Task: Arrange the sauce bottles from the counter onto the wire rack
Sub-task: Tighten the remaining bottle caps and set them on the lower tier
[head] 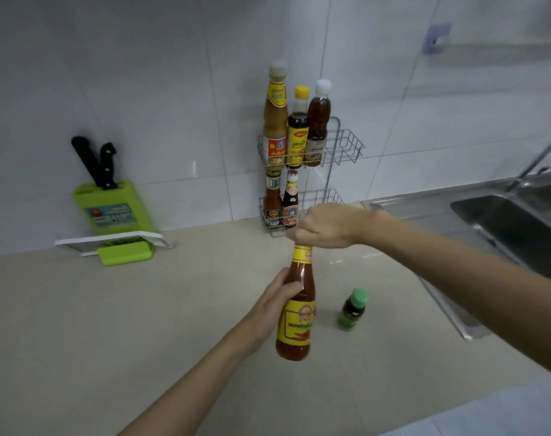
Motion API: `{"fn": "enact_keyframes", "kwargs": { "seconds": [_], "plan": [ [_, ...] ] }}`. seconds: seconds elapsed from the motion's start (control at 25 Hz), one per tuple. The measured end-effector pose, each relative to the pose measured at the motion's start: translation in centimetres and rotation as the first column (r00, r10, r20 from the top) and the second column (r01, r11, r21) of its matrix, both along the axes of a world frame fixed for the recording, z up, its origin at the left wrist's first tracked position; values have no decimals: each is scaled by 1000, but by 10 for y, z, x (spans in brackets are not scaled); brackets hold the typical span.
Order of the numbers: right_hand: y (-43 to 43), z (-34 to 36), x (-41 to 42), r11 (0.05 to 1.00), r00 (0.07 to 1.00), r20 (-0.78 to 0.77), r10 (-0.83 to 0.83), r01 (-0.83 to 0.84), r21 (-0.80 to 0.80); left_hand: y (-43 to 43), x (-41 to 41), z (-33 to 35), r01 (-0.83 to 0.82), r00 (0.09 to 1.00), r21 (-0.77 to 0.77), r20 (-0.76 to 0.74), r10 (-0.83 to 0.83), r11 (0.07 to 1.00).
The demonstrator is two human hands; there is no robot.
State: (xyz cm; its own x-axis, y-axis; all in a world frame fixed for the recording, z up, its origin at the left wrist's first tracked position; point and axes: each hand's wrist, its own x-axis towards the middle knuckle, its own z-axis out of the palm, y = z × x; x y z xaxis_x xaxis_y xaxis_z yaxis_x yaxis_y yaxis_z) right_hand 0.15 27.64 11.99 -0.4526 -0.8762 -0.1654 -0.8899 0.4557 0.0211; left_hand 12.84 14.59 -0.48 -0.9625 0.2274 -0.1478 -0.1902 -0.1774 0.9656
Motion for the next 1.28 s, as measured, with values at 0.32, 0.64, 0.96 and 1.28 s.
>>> {"fn": "enact_keyframes", "kwargs": {
  "seconds": [0.32, 0.64, 0.96, 1.28],
  "plan": [
    [-14, -14, 0, 931, 964, -214, -160, 220, 291, -4, -9, -5, -214, 967, -320, -201, 155, 923],
    [-18, 4, -2, 984, 995, -65, -72, 60, -166, -15, -29, 9, -89, 996, 87, 3, 89, 992],
    [-35, 13, -18, 903, 953, -97, -287, 303, 304, -13, -43, 12, -87, 996, -74, -20, 85, 994],
    [-37, -19, -24, 937, 934, -100, -343, 332, -104, -13, -49, 8, -173, 985, -107, -13, 173, 979]
  ]
}}
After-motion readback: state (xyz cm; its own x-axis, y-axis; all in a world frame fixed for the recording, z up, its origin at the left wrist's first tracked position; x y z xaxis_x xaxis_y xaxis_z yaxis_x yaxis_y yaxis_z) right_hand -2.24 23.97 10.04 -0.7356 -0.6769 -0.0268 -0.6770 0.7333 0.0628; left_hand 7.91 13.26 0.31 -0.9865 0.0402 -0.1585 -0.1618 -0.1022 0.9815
